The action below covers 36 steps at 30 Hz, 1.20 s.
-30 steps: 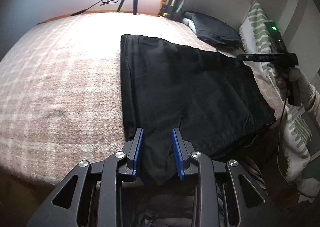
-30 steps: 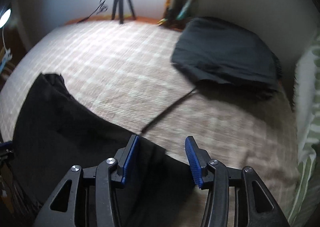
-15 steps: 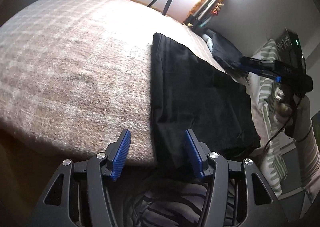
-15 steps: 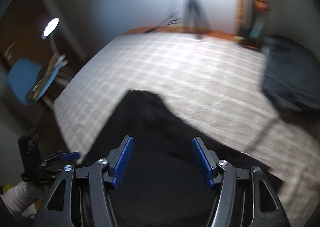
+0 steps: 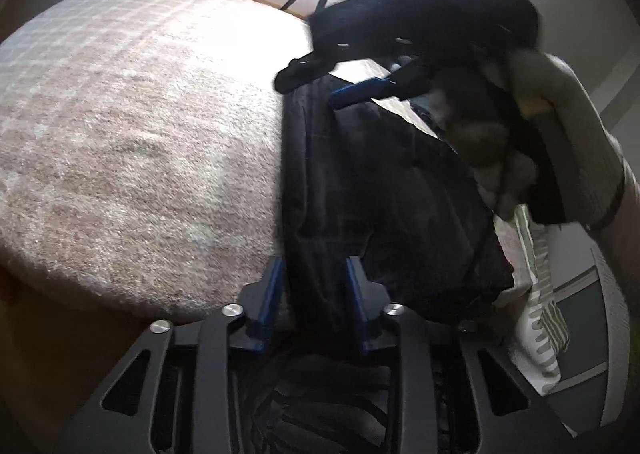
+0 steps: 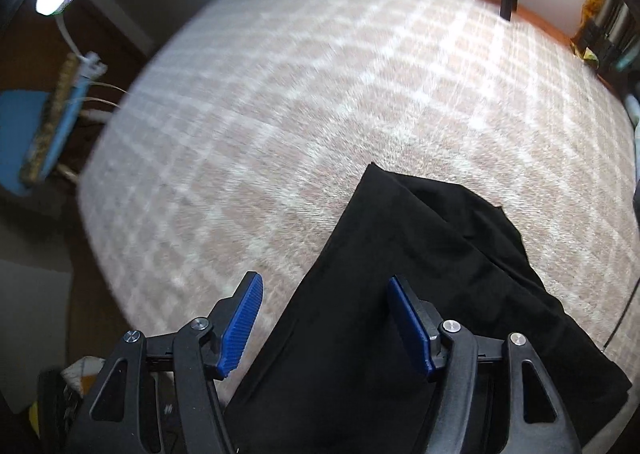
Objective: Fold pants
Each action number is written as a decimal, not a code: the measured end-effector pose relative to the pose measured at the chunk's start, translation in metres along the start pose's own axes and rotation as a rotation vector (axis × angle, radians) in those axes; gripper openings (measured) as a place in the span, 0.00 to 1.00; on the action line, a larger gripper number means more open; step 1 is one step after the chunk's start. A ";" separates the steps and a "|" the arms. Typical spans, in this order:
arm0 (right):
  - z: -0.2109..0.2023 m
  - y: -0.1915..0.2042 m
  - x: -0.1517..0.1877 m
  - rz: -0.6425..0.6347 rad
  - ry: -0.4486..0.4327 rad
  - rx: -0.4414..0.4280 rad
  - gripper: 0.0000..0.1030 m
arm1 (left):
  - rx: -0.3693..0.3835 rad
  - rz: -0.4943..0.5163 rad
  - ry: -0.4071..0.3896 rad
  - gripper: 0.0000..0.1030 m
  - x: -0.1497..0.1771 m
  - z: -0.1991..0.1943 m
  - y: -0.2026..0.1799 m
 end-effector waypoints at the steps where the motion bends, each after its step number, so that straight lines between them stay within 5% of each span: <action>1: 0.005 0.002 -0.001 0.002 0.015 0.028 0.65 | 0.007 0.004 -0.001 0.23 0.002 0.001 -0.001; 10: 0.036 0.022 -0.008 -0.053 0.129 0.150 0.68 | 0.066 0.039 -0.031 0.22 0.002 -0.001 -0.022; 13: 0.038 0.026 -0.006 -0.089 0.130 0.183 0.58 | 0.064 0.041 -0.025 0.22 0.001 0.000 -0.022; 16: 0.034 0.022 -0.007 -0.083 0.117 0.185 0.35 | 0.045 0.014 -0.021 0.26 0.001 0.002 -0.017; 20: 0.026 0.008 -0.007 0.001 0.103 0.089 0.12 | 0.007 -0.025 -0.021 0.52 -0.004 0.006 -0.011; 25: 0.010 -0.006 -0.004 0.071 0.052 0.008 0.04 | 0.012 -0.030 0.010 0.53 -0.006 0.018 -0.017; 28: -0.002 -0.016 -0.004 0.111 0.020 -0.027 0.03 | 0.024 -0.007 0.002 0.46 -0.005 0.021 -0.027; 30: -0.009 -0.019 -0.006 0.119 0.003 -0.041 0.03 | 0.029 0.023 -0.001 0.13 -0.004 0.022 -0.033; 33: -0.018 -0.027 -0.011 0.118 -0.015 -0.050 0.03 | 0.026 0.065 -0.036 0.10 -0.006 0.014 -0.039; 36: -0.025 -0.026 -0.013 0.092 -0.002 -0.049 0.16 | 0.029 0.113 -0.067 0.10 -0.009 0.007 -0.050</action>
Point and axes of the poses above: each gripper's, at about its wrist camera, not at the fingertips, and z roughly the way its jaws point, y to its left, x to its underside, the point moved 4 cm from there along z, roughly the way its jaws point, and after that the axes turned 10 degrees about -y, right-handed, at the moved point
